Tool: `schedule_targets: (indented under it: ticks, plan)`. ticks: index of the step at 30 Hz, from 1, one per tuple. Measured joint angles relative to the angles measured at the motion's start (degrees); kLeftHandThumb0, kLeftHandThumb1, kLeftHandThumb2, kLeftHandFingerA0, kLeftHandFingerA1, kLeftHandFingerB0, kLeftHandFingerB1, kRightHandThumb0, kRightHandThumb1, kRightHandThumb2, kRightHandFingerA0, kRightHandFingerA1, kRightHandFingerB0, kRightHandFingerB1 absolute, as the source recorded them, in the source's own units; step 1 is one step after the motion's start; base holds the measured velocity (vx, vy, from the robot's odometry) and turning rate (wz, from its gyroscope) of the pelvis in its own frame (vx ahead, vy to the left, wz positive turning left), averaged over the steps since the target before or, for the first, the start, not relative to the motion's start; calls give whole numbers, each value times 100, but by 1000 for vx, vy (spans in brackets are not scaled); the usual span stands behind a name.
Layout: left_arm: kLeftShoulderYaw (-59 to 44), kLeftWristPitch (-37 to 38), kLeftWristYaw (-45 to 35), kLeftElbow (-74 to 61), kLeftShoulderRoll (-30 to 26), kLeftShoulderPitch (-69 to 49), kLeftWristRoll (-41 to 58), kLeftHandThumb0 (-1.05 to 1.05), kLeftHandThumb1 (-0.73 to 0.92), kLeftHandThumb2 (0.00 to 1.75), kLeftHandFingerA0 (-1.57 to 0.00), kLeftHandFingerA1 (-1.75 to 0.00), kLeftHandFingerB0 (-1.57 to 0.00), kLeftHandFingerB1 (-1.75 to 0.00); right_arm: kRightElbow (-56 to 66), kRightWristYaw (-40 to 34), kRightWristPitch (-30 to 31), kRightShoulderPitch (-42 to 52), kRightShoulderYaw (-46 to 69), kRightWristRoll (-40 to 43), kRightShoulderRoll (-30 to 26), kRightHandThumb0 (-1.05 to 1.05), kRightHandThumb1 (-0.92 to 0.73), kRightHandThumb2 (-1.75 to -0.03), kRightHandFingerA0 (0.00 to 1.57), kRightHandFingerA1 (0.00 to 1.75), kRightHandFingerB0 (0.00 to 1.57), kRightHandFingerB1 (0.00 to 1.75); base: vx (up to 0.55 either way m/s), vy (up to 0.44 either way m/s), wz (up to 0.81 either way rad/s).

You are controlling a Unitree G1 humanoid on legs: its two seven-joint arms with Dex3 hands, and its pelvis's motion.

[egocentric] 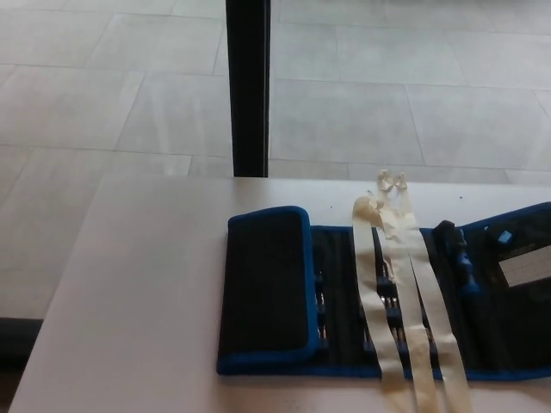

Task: The robot uses its right hand to lift an edge of the toolkit kept in middle of the desk and make one fold in it

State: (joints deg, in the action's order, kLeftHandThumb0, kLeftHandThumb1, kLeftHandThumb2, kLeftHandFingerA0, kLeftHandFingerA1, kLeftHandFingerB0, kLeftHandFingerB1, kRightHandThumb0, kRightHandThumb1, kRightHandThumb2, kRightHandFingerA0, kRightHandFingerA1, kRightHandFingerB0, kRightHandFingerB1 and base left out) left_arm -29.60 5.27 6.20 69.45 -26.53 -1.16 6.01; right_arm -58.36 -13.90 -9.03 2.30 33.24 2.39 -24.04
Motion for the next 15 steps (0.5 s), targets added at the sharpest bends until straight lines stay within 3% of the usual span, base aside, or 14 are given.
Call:
schedule_targets:
  ticks: [1,2,3,6,7,8,9,11,12,13,14,15]
  plan:
    - [-55,6,20,39,-5,7,19,-44,45,55,-84,-118,-66,-53,-11,-41,-22,-48,128,49,-39,-63,-40,-83,131,126,52,69,0,0,0]
    - [-131,21,54,99,-13,17,55,-41,46,54,-80,-114,-68,-53,-20,-122,-64,-133,336,135,-113,-62,-62,-58,116,129,49,63,0,0,0]
    - [-194,36,83,144,-18,24,94,-41,46,54,-80,-114,-68,-53,-28,-198,-100,-221,505,213,-184,-62,-62,-58,116,129,49,63,0,0,0]
    - [-287,39,155,231,-36,28,138,-42,47,55,-81,-127,-69,-54,-33,-352,-141,-548,928,408,-376,-63,-65,-60,90,117,45,67,0,0,0]
    - [-308,40,176,248,-38,36,156,-41,47,54,-77,-120,-68,-53,-64,-424,-155,-760,1104,499,-478,-65,-64,-61,108,130,43,69,0,0,0]
    - [-314,41,194,256,-43,51,166,-41,47,54,-77,-120,-68,-53,-61,-481,-162,-972,1259,579,-583,-65,-64,-61,108,130,43,69,0,0,0]
    - [-315,43,203,258,-47,58,170,-41,47,54,-77,-122,-68,-52,-53,-506,-168,-1058,1322,618,-628,-62,-67,-61,96,130,36,64,0,0,0]
    - [-329,53,232,273,-56,64,191,-42,48,55,-77,-118,-69,-52,83,-550,-182,-1405,1565,788,-767,-66,-63,-61,94,139,38,67,0,0,0]
    - [-339,55,239,279,-56,64,200,-42,48,55,-78,-122,-69,-53,197,-550,-184,-1540,1645,863,-779,-70,-51,-91,117,126,40,68,0,0,0]
    - [-348,62,244,285,-56,66,211,-42,47,54,-81,-111,-68,-52,321,-553,-182,-1664,1707,935,-779,-65,-67,-60,61,101,47,61,0,0,0]
    - [-359,68,246,289,-57,66,221,-44,47,55,-80,-112,-68,-51,440,-557,-179,-1764,1742,987,-780,-65,-71,-61,46,80,46,55,0,0,0]
    - [-360,70,259,297,-63,65,226,-45,47,54,-75,-106,-70,-51,662,-537,-167,-1938,1766,1087,-779,-68,-72,-61,49,74,49,54,0,0,0]
